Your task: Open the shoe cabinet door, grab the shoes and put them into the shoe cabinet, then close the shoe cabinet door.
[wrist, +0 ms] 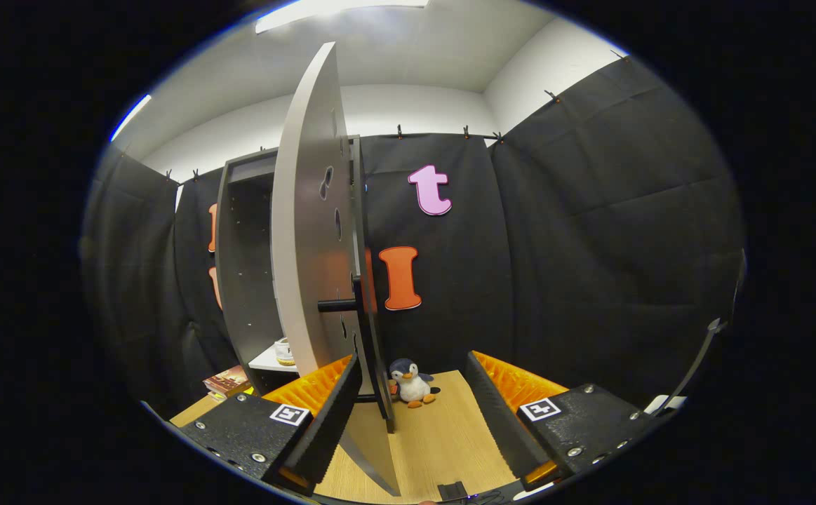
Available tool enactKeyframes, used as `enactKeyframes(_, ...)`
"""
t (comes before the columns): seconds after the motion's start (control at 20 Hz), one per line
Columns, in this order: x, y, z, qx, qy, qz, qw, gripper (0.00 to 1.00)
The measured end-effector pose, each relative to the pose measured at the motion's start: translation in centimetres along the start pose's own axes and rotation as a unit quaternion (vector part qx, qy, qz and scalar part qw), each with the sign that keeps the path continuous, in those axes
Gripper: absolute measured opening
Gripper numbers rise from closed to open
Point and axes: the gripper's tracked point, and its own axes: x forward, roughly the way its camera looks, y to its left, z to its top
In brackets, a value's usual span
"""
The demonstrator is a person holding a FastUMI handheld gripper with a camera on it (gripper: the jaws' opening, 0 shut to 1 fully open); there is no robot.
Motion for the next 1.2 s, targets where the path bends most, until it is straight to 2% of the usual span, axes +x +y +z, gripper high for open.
enactKeyframes(0.6,0.1,1.6,0.0,-0.004,-0.002,0.016,1.0,0.91)
enactKeyframes(1.2,-0.3,8.3,-0.3,0.001,-0.002,0.067,0.998,0.9)
